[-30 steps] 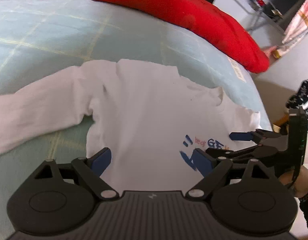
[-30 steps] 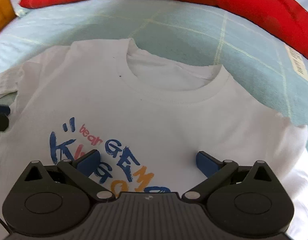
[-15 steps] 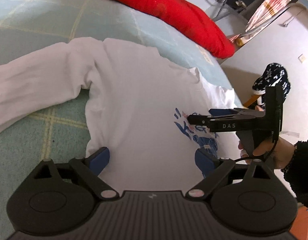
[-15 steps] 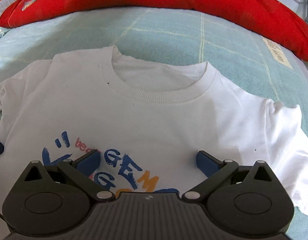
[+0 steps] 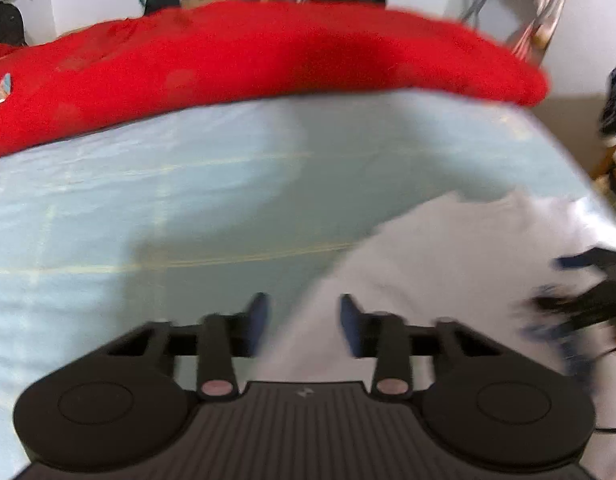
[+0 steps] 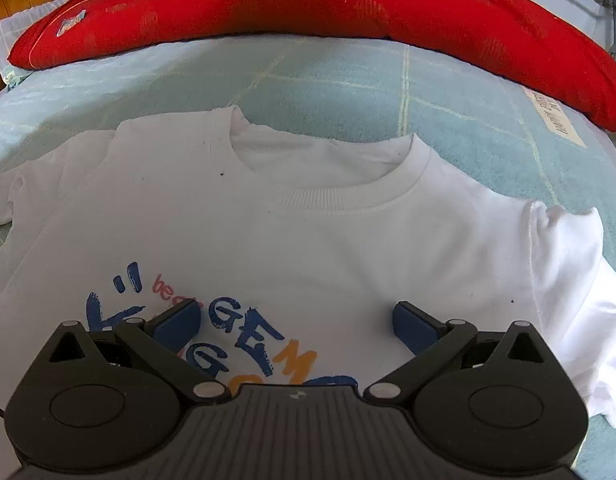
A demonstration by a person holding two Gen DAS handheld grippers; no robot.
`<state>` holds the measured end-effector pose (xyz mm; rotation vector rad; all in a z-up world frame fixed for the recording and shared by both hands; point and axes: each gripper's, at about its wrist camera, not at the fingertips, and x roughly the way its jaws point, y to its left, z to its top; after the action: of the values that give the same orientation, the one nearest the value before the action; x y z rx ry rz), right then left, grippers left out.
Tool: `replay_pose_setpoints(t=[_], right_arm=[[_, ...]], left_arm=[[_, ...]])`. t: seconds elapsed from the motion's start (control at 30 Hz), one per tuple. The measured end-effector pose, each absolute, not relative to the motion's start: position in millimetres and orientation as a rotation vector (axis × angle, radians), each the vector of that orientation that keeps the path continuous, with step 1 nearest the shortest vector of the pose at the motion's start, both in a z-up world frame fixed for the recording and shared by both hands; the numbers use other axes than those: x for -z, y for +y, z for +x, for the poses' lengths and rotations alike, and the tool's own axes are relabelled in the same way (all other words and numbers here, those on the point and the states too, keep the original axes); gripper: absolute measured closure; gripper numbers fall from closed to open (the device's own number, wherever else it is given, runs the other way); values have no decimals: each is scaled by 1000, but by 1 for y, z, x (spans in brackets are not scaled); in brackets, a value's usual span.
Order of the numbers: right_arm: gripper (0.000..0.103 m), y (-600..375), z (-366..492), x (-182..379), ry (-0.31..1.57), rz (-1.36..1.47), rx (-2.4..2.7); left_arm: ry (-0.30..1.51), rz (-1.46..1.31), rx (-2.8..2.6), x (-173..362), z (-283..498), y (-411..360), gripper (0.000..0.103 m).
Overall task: Fold clothes
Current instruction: 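Close the left gripper on the shirt side edge, then fold the gripped side and sleeve over the shirt body with the left gripper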
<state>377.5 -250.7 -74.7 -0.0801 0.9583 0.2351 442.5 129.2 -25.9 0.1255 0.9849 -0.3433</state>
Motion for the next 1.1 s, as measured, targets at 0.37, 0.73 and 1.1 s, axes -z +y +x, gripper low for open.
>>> replay_pose_setpoints(t=[0.37,0.73,1.1], right_arm=[[0,-251,379,73,967,-80,-239],[0,-238,382,62,1002,-119,-185],[0,-196,364,35,933,-212,-287]], left_arm=[[1139,227,481,72,443,144,78],[1104,366,468,66,424,123,103],[997,342,373,43,457,146,100]])
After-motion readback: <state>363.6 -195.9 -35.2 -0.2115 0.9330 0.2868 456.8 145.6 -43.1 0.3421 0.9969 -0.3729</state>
